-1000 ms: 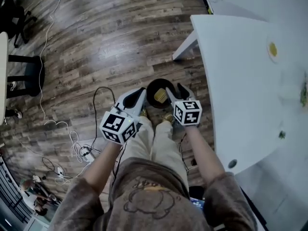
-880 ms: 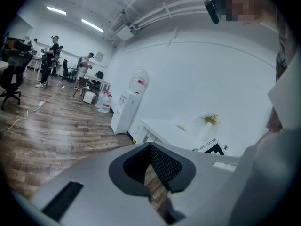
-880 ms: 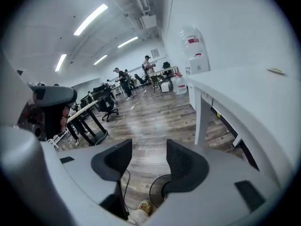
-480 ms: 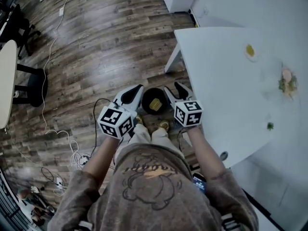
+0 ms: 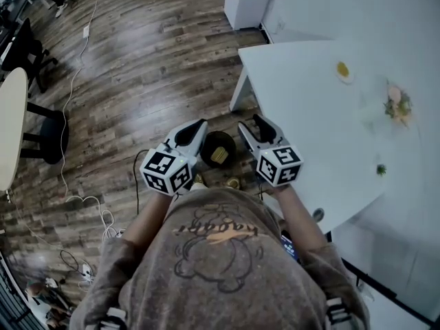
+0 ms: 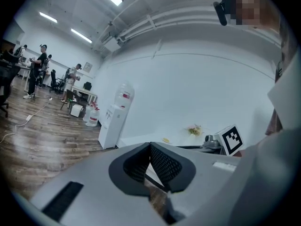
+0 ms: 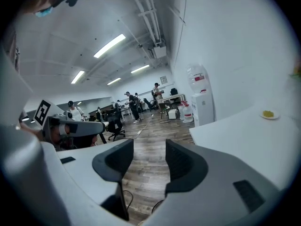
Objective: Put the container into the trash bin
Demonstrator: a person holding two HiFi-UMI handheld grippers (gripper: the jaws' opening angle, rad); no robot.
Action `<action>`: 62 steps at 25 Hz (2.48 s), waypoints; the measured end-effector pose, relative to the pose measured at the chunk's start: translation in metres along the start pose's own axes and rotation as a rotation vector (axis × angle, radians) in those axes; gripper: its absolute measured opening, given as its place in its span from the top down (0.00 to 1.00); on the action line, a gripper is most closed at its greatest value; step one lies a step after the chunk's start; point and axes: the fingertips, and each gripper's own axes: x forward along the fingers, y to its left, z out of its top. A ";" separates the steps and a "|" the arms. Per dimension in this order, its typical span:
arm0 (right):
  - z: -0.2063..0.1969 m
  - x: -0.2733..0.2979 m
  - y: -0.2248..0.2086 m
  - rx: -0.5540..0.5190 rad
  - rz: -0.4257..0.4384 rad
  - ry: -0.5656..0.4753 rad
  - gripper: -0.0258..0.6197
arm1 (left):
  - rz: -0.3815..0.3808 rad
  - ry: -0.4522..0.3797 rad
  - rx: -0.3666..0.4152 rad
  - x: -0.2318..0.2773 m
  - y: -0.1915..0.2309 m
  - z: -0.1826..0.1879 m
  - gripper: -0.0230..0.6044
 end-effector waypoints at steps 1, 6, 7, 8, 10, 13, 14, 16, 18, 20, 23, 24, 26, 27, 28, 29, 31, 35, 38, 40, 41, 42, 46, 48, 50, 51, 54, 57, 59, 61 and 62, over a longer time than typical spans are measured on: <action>0.004 -0.005 0.003 -0.008 0.002 -0.010 0.63 | -0.006 -0.004 0.005 -0.002 -0.003 0.003 0.96; 0.022 -0.028 0.016 -0.089 0.010 -0.052 0.63 | -0.024 -0.029 0.016 -0.009 -0.013 0.013 0.96; 0.025 -0.033 0.018 -0.103 0.006 -0.061 0.63 | -0.025 -0.033 0.017 -0.010 -0.015 0.015 0.96; 0.028 -0.039 0.019 -0.110 0.001 -0.072 0.63 | -0.026 -0.037 0.020 -0.012 -0.016 0.017 0.96; 0.035 -0.050 0.018 -0.104 -0.011 -0.107 0.63 | -0.026 -0.042 0.031 -0.013 -0.018 0.020 0.96; 0.042 -0.066 0.012 -0.064 -0.036 -0.172 0.74 | -0.027 -0.043 0.048 -0.012 -0.020 0.023 0.96; 0.043 -0.070 0.011 -0.052 -0.050 -0.184 0.78 | -0.027 -0.043 0.051 -0.011 -0.020 0.023 0.96; 0.042 -0.078 0.008 -0.050 -0.073 -0.199 0.84 | -0.027 -0.043 0.058 -0.011 -0.021 0.022 0.96; 0.037 -0.083 0.004 -0.070 -0.087 -0.213 0.87 | -0.029 -0.046 0.068 -0.008 -0.023 0.022 0.96; 0.035 -0.089 -0.001 -0.079 -0.101 -0.224 0.90 | -0.031 -0.051 0.073 -0.005 -0.024 0.022 0.96; 0.035 -0.097 -0.009 -0.064 -0.131 -0.238 0.95 | -0.034 -0.058 0.072 -0.001 -0.026 0.022 0.96; 0.035 -0.100 -0.011 -0.058 -0.140 -0.242 0.96 | -0.034 -0.061 0.072 -0.001 -0.027 0.022 0.96; 0.035 -0.104 -0.014 -0.050 -0.152 -0.246 0.96 | -0.035 -0.066 0.075 0.000 -0.028 0.023 0.96; 0.035 -0.106 -0.014 -0.050 -0.157 -0.247 0.96 | -0.035 -0.068 0.078 0.000 -0.029 0.024 0.96; 0.035 -0.106 -0.014 -0.051 -0.161 -0.248 0.96 | -0.035 -0.072 0.083 -0.001 -0.029 0.025 0.96; 0.033 -0.106 -0.014 -0.056 -0.165 -0.247 0.96 | -0.034 -0.077 0.090 -0.001 -0.029 0.025 0.96; 0.028 -0.106 -0.014 -0.067 -0.174 -0.245 0.96 | -0.031 -0.087 0.104 -0.001 -0.028 0.024 0.96; 0.013 -0.101 -0.020 -0.073 -0.191 -0.237 0.96 | -0.023 -0.094 0.108 0.000 -0.023 0.014 0.96; 0.003 -0.096 -0.022 -0.067 -0.190 -0.230 0.96 | -0.023 -0.089 0.118 0.002 -0.022 0.005 0.96; -0.001 -0.092 -0.020 -0.066 -0.183 -0.229 0.96 | -0.027 -0.087 0.120 0.002 -0.020 0.000 0.96; -0.002 -0.090 -0.019 -0.066 -0.180 -0.230 0.96 | -0.029 -0.086 0.121 0.001 -0.019 -0.002 0.96; -0.004 -0.088 -0.019 -0.066 -0.178 -0.231 0.96 | -0.029 -0.085 0.121 0.001 -0.019 -0.004 0.96; -0.010 -0.084 -0.021 -0.052 -0.182 -0.217 0.96 | -0.022 -0.084 0.113 0.003 -0.015 -0.015 0.96; -0.014 -0.083 -0.024 -0.042 -0.187 -0.208 0.96 | -0.013 -0.086 0.109 0.004 -0.012 -0.020 0.96; -0.018 -0.081 -0.027 -0.036 -0.189 -0.202 0.96 | -0.002 -0.086 0.104 0.005 -0.009 -0.023 0.96; -0.019 -0.080 -0.028 -0.033 -0.189 -0.199 0.96 | 0.004 -0.084 0.103 0.005 -0.007 -0.024 0.96; -0.021 -0.077 -0.031 -0.030 -0.188 -0.194 0.96 | 0.017 -0.080 0.103 0.004 -0.003 -0.026 0.96; -0.023 -0.076 -0.035 -0.028 -0.193 -0.191 0.96 | 0.027 -0.081 0.099 0.004 -0.001 -0.027 0.96; -0.023 -0.076 -0.036 -0.026 -0.193 -0.193 0.96 | 0.031 -0.082 0.098 0.004 0.000 -0.027 0.96; -0.024 -0.074 -0.038 -0.027 -0.189 -0.194 0.96 | 0.034 -0.080 0.097 0.005 0.001 -0.027 0.96; -0.024 -0.073 -0.039 -0.029 -0.186 -0.193 0.96 | 0.035 -0.080 0.096 0.005 0.001 -0.028 0.96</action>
